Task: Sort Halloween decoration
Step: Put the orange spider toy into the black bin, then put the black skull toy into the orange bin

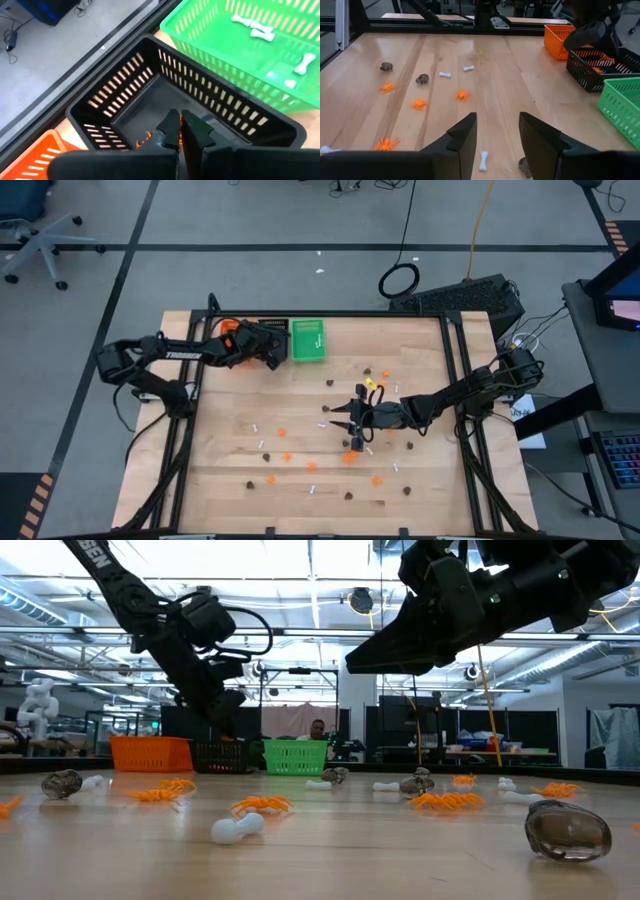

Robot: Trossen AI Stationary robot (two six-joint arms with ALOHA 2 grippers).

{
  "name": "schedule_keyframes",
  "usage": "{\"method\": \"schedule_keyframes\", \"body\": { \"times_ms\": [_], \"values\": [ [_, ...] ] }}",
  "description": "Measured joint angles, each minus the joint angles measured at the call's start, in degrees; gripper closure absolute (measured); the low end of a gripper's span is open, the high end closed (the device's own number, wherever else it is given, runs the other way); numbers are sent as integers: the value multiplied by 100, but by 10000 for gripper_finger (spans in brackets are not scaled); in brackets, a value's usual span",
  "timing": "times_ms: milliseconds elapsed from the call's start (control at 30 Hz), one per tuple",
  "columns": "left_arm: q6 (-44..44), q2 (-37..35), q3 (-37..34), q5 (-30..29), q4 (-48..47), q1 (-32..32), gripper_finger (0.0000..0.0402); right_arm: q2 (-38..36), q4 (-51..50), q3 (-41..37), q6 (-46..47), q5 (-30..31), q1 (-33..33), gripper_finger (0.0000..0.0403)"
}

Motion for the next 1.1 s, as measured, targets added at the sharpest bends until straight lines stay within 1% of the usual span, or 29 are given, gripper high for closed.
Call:
{"method": "schedule_keyframes", "body": {
  "times_ms": [133,300,367,433,500,567,667,733,767,833,933,1100],
  "values": [
    [-3,17,0,-87,2,4,356,0,-1,0,158,0,2,271],
    [-10,13,0,-611,-16,0,298,0,-3,0,295,0,2,271],
    [-161,-67,0,-579,-277,-36,281,0,-9,0,296,0,2,271],
    [-696,-334,0,-218,-893,-209,269,0,-94,0,299,-23,14,271],
    [-1250,-647,0,115,-1393,-465,261,0,-253,-2,299,-24,45,271],
    [-1495,-986,0,125,-1686,-842,259,0,-400,-4,304,-28,73,271],
    [-1506,-1507,0,-236,-1695,-1550,258,0,-643,-4,341,-26,94,271],
    [-1457,-1816,0,-553,-1512,-1978,258,0,-741,-4,345,-24,91,271],
    [-1384,-1950,0,-694,-1433,-2171,258,0,-760,-4,343,-24,91,271],
    [-1114,-2150,4,-791,-1250,-2552,258,0,-783,-4,327,-21,89,271],
    [-877,-2219,4,-819,-1194,-3045,258,0,-781,-4,302,-23,91,271],
    [-905,-2039,4,-901,-1358,-3671,258,0,-858,-4,299,-24,91,271]
  ]
}}
